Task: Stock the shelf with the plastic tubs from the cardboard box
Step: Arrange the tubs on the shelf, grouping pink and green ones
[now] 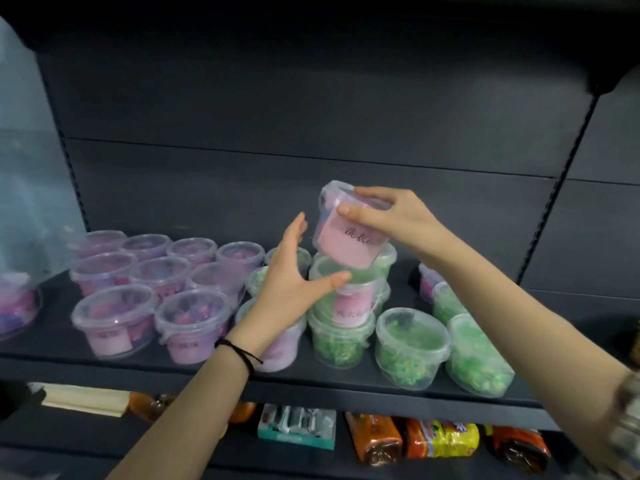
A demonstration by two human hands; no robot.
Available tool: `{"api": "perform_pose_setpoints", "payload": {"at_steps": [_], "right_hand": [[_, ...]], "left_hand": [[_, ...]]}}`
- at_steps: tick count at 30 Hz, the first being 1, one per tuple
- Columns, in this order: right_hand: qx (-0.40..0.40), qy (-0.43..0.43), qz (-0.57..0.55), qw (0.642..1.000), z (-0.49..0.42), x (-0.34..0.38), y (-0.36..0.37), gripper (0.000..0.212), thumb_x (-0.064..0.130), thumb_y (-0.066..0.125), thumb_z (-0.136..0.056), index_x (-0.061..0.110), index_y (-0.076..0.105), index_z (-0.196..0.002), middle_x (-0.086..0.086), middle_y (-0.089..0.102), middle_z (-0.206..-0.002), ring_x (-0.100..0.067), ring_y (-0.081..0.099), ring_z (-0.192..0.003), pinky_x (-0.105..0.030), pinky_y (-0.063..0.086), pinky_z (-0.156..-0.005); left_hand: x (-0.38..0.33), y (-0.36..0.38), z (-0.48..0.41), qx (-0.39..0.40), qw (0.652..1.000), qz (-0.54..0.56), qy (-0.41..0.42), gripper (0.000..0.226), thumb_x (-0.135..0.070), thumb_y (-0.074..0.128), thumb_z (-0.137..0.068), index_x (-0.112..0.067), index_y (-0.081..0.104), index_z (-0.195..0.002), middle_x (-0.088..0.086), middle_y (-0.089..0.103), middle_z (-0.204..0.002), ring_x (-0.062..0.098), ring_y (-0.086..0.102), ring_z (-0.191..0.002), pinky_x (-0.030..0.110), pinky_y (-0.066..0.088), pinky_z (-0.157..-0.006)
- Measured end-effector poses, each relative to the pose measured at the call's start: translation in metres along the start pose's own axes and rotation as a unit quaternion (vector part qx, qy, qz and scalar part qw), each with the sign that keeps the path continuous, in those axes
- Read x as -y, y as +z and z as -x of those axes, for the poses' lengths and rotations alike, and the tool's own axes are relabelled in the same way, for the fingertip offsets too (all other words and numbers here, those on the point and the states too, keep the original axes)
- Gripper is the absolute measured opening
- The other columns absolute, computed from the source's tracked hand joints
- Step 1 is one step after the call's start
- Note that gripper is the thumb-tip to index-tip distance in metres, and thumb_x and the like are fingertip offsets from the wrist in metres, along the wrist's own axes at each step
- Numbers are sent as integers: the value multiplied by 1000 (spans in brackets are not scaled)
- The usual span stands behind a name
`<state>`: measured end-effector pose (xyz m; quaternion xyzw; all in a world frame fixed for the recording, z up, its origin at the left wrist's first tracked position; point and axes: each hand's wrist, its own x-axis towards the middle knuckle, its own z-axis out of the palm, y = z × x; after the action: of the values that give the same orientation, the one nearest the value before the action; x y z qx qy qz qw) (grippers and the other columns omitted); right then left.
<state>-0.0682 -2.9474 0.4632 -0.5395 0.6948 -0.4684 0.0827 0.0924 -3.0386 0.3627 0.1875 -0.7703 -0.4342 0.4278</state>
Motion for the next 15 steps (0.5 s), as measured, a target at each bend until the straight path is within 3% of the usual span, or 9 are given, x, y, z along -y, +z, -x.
{"api": "perform_pose_setpoints", "payload": {"at_steps": [3, 6, 8, 11, 15], "right_hand": [[9, -25, 26, 999, 6, 27, 57, 71, 60, 77, -66, 31, 60, -128, 12, 54, -126, -3, 49, -120, -2, 34, -80], [15, -33, 56, 998, 6, 48, 113, 74, 61, 77, -64, 33, 58, -130, -2, 44, -146, -9, 32, -139, -16, 26, -95], [32, -26, 84, 996, 4, 59, 149, 84, 66, 75, -60, 32, 54, -134, -5, 36, -152, -14, 28, -142, -21, 26, -103], [62, -19, 119, 991, -2, 73, 196, 96, 75, 68, -53, 34, 49, -138, -3, 28, -156, -20, 23, -145, -34, 26, -114], [114, -51, 47, 991, -14, 78, 242, 78, 59, 71, -72, 35, 44, -141, 4, 30, -155, -6, 15, -145, -27, 20, -114]], "left_hand": [[2, -32, 6, -44, 999, 21, 10, 114, -59, 81, -55, -44, 15, -146, -34, 34, -138, -20, 32, -125, 6, 38, -93], [21, -75, 17, -86, 996, 5, -18, 117, -54, 84, -49, -47, 15, -144, -19, 40, -142, -2, 40, -129, 25, 43, -101], [36, -105, 23, -111, 993, -18, -25, 122, -54, 83, -45, -52, 8, -141, -11, 50, -134, 7, 50, -123, 28, 46, -96], [56, -148, 27, -93, 994, -49, -16, 118, -51, 84, -46, -60, 11, -137, -21, 49, -129, 5, 54, -115, 26, 49, -88], [81, -205, 36, -89, 995, -43, -20, 96, -53, 86, -41, -65, 30, -118, -26, 52, -121, -3, 54, -111, 22, 51, -85]]}}
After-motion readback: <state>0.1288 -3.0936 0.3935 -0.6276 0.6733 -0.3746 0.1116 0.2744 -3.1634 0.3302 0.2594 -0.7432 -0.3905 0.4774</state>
